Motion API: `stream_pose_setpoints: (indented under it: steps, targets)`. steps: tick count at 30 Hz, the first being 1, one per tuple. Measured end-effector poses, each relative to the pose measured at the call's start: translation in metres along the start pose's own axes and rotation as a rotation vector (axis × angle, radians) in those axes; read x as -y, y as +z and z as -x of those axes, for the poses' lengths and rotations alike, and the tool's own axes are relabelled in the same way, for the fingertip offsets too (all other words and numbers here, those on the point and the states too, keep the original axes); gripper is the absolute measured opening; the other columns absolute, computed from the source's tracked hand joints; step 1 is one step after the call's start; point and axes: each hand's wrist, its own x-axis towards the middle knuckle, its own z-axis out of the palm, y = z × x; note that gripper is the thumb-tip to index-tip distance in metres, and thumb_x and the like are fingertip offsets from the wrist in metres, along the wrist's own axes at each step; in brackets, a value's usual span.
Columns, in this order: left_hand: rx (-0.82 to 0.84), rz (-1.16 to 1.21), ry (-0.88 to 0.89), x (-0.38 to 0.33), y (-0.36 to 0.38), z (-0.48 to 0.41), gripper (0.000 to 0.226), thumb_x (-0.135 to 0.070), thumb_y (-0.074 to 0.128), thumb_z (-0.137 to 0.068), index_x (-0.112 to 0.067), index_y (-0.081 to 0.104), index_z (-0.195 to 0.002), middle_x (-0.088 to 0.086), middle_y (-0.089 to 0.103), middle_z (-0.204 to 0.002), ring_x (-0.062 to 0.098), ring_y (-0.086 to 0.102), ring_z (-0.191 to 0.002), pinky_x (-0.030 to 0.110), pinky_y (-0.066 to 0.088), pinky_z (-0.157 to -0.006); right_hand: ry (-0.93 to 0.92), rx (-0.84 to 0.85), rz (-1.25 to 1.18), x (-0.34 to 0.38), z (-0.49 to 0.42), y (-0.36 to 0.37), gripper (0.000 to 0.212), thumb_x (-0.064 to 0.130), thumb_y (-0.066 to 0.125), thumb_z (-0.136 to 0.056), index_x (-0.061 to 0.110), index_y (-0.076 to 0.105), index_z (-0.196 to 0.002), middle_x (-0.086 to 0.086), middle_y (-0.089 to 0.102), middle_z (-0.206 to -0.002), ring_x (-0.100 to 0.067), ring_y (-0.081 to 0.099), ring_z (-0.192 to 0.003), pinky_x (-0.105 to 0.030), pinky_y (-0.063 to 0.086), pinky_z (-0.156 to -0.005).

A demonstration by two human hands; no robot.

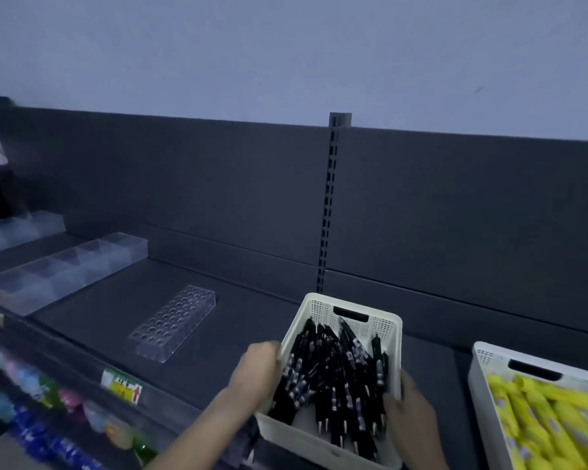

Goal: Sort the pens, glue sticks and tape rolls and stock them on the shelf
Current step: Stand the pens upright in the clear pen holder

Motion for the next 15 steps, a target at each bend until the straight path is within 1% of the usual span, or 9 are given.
stream_pose_setpoints:
  steps: [1,3,4,6,9,10,11,13,15]
  targets:
    - [0.007,0.010,-0.013,0.004,0.000,-0.005,0.016,-0.002,0.038,-0.082,-0.009,0.052,-0.076,0.014,0.066,-0.093,0.031,0.062,-0.086,0.035,0.045,-0.068,0.006,-0.006,-0.014,0.004,-0.004,0.003,0.038,0.001,0.045,-0.090,0.008,0.046,-0.127,-0.018,0.061,-0.109,-0.031,0.057,-0.097,-0.029,0.036,-0.073]
    - [-0.003,0.000,-0.027,0.019,-0.005,-0.014,0.021,0.000,0.037,-0.079,-0.014,0.039,-0.063,0.014,0.065,-0.088,0.031,0.060,-0.082,0.033,0.040,-0.063,-0.027,-0.012,-0.009,0.014,-0.012,0.013,0.044,-0.004,0.043,-0.088,0.011,0.048,-0.129,-0.017,0.063,-0.112,-0.031,0.058,-0.099,-0.025,0.032,-0.071]
    - [-0.008,0.005,-0.038,0.028,-0.010,-0.020,0.023,0.000,0.036,-0.079,-0.015,0.036,-0.061,0.014,0.064,-0.087,0.030,0.059,-0.080,0.032,0.039,-0.063,-0.050,-0.017,-0.023,0.021,-0.015,0.019,0.045,-0.005,0.042,-0.088,0.011,0.048,-0.130,-0.016,0.063,-0.115,-0.029,0.058,-0.100,-0.023,0.031,-0.071]
    - [-0.017,0.002,-0.048,0.045,-0.020,-0.032,0.020,-0.001,0.037,-0.079,-0.013,0.040,-0.064,0.012,0.061,-0.083,0.027,0.056,-0.076,0.032,0.040,-0.062,-0.069,-0.010,-0.059,0.037,-0.021,0.033,0.046,-0.006,0.041,-0.089,0.011,0.048,-0.131,-0.010,0.063,-0.110,-0.024,0.055,-0.089,-0.020,0.031,-0.069]
    - [-0.009,0.056,-0.029,0.069,-0.031,-0.047,0.017,-0.003,0.040,-0.082,-0.003,0.057,-0.079,0.010,0.064,-0.084,0.025,0.060,-0.077,0.037,0.049,-0.069,-0.072,-0.019,-0.095,0.056,-0.028,0.052,0.041,-0.004,0.040,-0.090,0.012,0.051,-0.127,-0.003,0.058,-0.093,-0.013,0.050,-0.071,-0.013,0.035,-0.056]
    - [-0.006,0.075,-0.003,0.077,-0.034,-0.052,0.019,-0.007,0.043,-0.085,0.000,0.060,-0.084,0.011,0.066,-0.087,0.027,0.062,-0.081,0.037,0.050,-0.071,-0.066,-0.026,-0.099,0.061,-0.031,0.057,0.040,-0.004,0.040,-0.090,0.012,0.051,-0.125,-0.004,0.057,-0.091,-0.011,0.049,-0.068,-0.010,0.036,-0.054]
    - [-0.009,0.083,0.023,0.086,-0.038,-0.056,0.022,-0.012,0.044,-0.088,0.000,0.062,-0.087,0.012,0.068,-0.090,0.028,0.063,-0.085,0.037,0.049,-0.074,-0.053,-0.035,-0.093,0.066,-0.032,0.061,0.040,-0.004,0.039,-0.089,0.012,0.051,-0.124,-0.006,0.057,-0.090,-0.013,0.049,-0.068,-0.014,0.037,-0.057]
    - [-0.061,0.004,0.036,0.106,-0.051,-0.066,0.027,-0.023,0.045,-0.093,-0.005,0.065,-0.096,0.011,0.066,-0.106,0.028,0.059,-0.101,0.036,0.046,-0.083,-0.034,-0.075,-0.054,0.076,-0.034,0.069,0.040,-0.005,0.040,-0.089,0.010,0.053,-0.124,-0.011,0.061,-0.091,-0.024,0.051,-0.074,-0.028,0.035,-0.065]
    - [-0.090,-0.218,-0.034,0.133,-0.065,-0.077,0.036,-0.036,0.046,-0.093,-0.017,0.056,-0.121,0.010,0.048,-0.134,0.028,0.043,-0.124,0.036,0.038,-0.099,-0.013,-0.116,-0.028,0.083,-0.033,0.077,0.041,-0.006,0.042,-0.089,0.007,0.052,-0.127,-0.017,0.065,-0.105,-0.031,0.057,-0.090,-0.030,0.037,-0.072]
